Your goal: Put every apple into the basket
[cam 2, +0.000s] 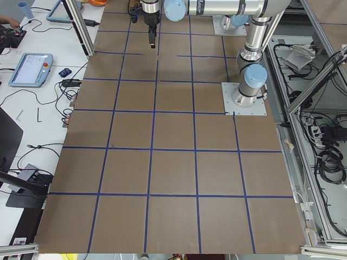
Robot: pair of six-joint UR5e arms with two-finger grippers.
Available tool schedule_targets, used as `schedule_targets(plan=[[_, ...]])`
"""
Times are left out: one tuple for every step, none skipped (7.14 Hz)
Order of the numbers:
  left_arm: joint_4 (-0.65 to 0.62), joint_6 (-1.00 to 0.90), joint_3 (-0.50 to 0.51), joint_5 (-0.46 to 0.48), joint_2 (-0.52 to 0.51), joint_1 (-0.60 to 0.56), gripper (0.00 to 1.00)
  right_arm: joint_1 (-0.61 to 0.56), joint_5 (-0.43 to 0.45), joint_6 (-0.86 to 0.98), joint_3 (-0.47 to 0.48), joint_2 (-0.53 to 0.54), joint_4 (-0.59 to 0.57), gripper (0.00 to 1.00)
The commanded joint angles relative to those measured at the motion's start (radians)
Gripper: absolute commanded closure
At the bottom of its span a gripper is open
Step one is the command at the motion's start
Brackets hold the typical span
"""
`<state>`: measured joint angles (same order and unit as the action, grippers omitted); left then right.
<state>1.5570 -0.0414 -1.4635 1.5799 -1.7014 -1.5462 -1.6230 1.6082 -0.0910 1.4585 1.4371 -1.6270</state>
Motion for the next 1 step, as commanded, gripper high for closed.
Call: schedule_targets(plan=[[-0.002,0.000,0.000,0.000,0.000,0.000,0.00,0.000,0.001,0.000,0.000,-0.001,-0.004,0.00]])
